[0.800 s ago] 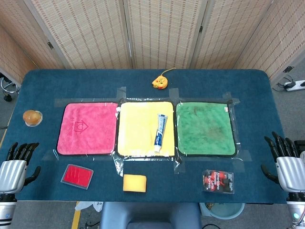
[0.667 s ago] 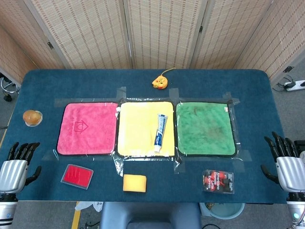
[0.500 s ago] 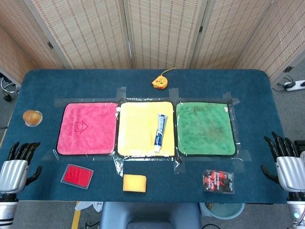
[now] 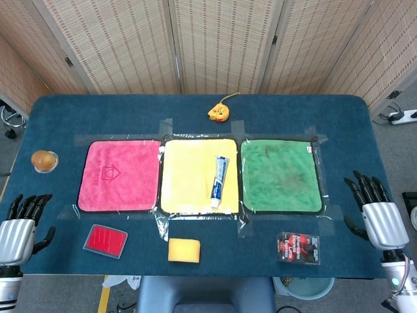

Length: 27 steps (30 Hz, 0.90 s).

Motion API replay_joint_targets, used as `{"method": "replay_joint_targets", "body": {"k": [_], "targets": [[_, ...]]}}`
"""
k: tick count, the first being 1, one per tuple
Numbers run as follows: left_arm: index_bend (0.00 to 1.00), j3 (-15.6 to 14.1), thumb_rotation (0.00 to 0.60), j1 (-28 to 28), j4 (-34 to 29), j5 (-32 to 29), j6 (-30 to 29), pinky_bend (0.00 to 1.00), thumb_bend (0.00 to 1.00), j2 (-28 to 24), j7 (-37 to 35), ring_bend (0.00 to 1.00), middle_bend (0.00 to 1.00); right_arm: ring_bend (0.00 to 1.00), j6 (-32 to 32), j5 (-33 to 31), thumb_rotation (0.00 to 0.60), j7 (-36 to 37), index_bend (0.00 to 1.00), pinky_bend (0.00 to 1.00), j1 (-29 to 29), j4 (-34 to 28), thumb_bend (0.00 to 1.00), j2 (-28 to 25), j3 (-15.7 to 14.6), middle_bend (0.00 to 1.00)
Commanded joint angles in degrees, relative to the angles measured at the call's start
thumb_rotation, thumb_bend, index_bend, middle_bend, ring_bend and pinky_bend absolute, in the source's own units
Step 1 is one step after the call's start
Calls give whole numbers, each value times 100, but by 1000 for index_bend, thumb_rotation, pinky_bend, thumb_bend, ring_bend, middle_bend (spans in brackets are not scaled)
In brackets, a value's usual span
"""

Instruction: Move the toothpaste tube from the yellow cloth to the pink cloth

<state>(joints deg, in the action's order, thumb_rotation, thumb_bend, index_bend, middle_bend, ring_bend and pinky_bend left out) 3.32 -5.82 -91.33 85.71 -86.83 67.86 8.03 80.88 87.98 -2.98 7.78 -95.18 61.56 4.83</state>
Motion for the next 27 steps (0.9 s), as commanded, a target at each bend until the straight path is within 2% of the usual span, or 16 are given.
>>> {"method": "replay_joint_targets", "body": {"k": [1, 7, 12, 18, 27], "targets": [[165, -2, 600, 18, -19, 0, -27, 88, 404, -5, 0, 151, 195, 22, -442, 57, 600, -83, 72, 0, 425, -205, 348, -168, 183, 2], [172, -13, 600, 75, -45, 23, -117, 88, 404, -40, -35, 151, 195, 22, -1488, -123, 600, -29, 72, 0, 1296, -339, 348, -259, 515, 2], [181, -27, 600, 141, -37, -12, -167, 87, 405, -73, -91, 151, 195, 20, -2229, -402, 600, -188, 72, 0, 1980, -212, 348, -43, 763, 2], [182, -34, 600, 177, -19, -10, -191, 87, 405, -107, -154, 151, 195, 20, -3129, -825, 600, -498, 68, 0, 2816, 427, 348, 609, 896, 2], [182, -29, 600, 187, -28, -35, -163, 86, 405, -142, -144, 151, 195, 20, -3652, -1003, 600, -879, 53, 0, 3574, 1361, 348, 1644, 816, 2]]}}
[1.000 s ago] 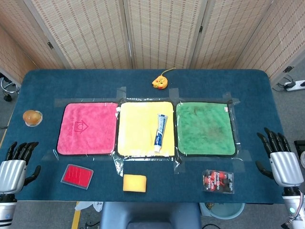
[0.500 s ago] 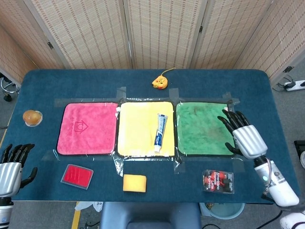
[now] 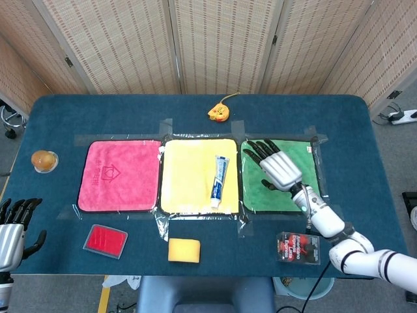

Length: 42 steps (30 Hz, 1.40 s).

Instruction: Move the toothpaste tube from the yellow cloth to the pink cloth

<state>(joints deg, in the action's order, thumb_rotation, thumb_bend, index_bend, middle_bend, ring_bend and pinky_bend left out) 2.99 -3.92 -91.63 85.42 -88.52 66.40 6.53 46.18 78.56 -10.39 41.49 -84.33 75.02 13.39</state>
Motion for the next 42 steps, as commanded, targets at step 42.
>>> {"method": "replay_joint_targets", "body": {"k": [42], "targets": [[182, -70, 600, 112, 254, -159, 190, 84, 405, 43, -408, 151, 190, 0, -915, 356, 600, 208, 0, 0, 1936, 3757, 206, 2936, -496, 0]]}}
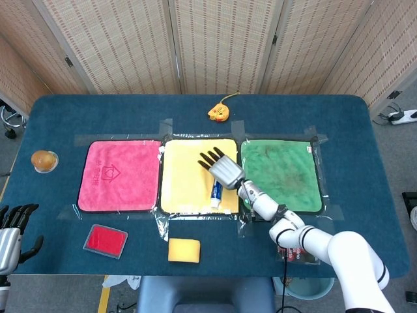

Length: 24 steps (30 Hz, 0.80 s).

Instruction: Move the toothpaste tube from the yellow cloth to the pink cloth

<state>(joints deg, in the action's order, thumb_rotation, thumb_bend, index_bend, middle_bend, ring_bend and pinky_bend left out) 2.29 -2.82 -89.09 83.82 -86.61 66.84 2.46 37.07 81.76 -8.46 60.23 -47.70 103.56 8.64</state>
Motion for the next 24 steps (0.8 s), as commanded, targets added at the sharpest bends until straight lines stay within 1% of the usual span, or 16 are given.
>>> {"method": "replay_joint_targets", "body": {"k": [1, 10, 16, 24], "targets": [[182, 0, 600, 3, -3, 1, -1, 84, 405, -2, -3, 151, 190, 0, 8, 48, 600, 13, 0, 0, 85, 142, 206, 118, -22, 0], [183, -15, 600, 23, -2, -3, 15, 84, 405, -27, -39, 151, 188, 0, 74, 44, 600, 33, 0, 0, 359, 565, 206, 532, 95, 0], [183, -28, 600, 55, 16, -25, 18, 84, 405, -34, -78, 151, 187, 0, 70, -30, 600, -24, 0, 0, 675, 904, 207, 907, 286, 0], [184, -38, 600, 85, 74, -67, 46, 84, 405, -32, -139, 151, 187, 0, -89, -207, 600, -164, 0, 0, 1163, 1259, 206, 1349, 564, 0]]}}
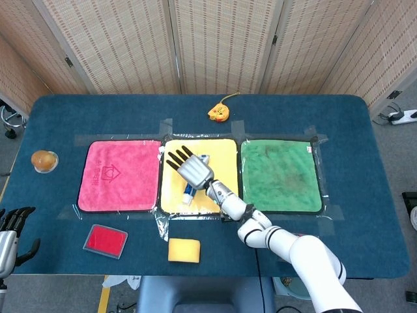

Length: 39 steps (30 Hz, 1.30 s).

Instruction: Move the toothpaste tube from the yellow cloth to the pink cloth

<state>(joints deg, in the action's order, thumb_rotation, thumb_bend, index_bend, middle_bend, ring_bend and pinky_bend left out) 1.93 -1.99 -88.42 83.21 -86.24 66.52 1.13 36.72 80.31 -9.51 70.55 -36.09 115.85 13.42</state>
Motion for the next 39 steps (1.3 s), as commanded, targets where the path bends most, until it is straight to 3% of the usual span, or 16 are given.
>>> {"method": "replay_joint_targets", "body": {"k": [1, 8, 26, 39], "targets": [[184, -2, 600, 3, 9, -11, 15, 84, 405, 0, -8, 151, 187, 0, -68, -80, 600, -77, 0, 0, 180, 128, 206, 161, 110, 0], [188, -2, 600, 29, 5, -18, 0, 84, 405, -17, -33, 152, 187, 0, 51, -84, 600, -42, 0, 0, 311, 23, 207, 197, 159, 0], [189, -1, 600, -5, -25, 40, 43, 85, 404, 11, 22, 152, 187, 0, 359, -294, 600, -156, 0, 0, -522, -1082, 206, -1023, -133, 0], [189, -1, 600, -23, 8, 20, 96, 85, 405, 29, 17, 152, 187, 0, -7, -450, 600, 10, 0, 0, -485, -237, 207, -596, -204, 0]]}}
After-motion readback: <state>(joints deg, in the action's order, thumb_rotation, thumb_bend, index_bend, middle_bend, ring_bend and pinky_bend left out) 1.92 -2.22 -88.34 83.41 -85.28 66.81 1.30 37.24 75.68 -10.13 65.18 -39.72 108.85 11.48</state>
